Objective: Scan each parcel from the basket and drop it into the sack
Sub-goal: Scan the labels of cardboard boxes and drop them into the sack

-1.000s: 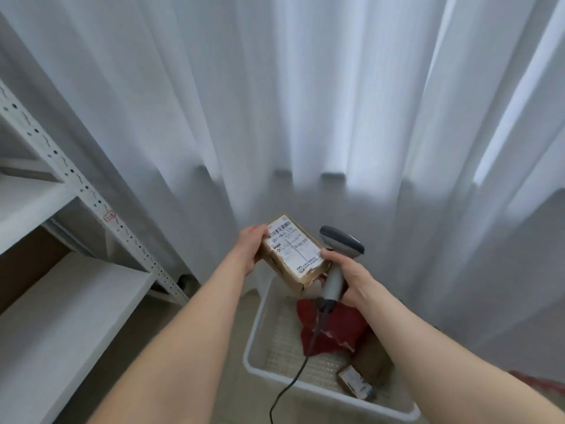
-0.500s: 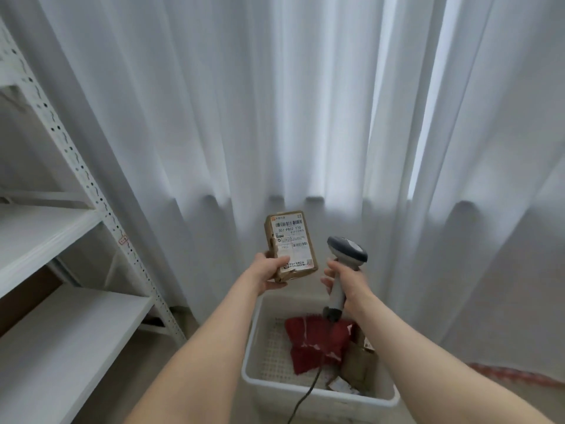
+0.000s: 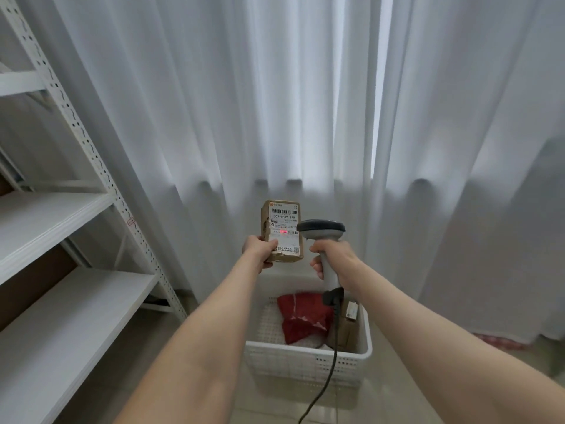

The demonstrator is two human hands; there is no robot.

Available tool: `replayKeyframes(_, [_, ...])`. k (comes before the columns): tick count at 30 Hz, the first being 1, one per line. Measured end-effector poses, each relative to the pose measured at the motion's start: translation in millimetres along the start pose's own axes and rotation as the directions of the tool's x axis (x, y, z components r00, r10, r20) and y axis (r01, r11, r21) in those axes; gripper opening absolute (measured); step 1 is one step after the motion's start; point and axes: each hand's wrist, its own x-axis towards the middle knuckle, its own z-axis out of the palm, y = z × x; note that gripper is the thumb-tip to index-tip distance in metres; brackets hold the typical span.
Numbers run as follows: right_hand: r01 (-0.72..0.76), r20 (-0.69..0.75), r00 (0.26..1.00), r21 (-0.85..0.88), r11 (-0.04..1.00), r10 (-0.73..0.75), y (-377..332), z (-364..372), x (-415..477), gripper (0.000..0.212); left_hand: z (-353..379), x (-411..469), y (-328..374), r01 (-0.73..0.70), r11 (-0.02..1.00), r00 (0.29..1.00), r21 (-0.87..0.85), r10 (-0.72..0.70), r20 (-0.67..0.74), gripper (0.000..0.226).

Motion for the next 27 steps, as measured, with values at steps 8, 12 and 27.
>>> replayKeyframes(8, [-0.02, 0.049, 0.999, -0.017, 1.0, 0.021, -9.4, -24.7, -42.4, 0.003, 18.4, -38.0, -5.3, 0.011, 1.0, 1.0, 0.009, -0.011, -0.019, 0.031])
replayKeyframes(12, [-0.032, 0.072, 0.997, -0.024, 0.999, 0.033, -13.1, -31.4, -55.6, 0.005, 23.9, -45.5, -2.9, 0.002, 1.0, 1.0, 0.015, -0.002, -0.028, 0.029])
replayKeyframes(27, [-0.083, 0.012, 0.997, 0.156, 0.984, 0.083, 10.7, -28.8, -50.0, 0.012, 2.7, -74.1, -24.1, 0.049, 0.999, 0.999, -0.014, -0.049, -0.001, 0.031])
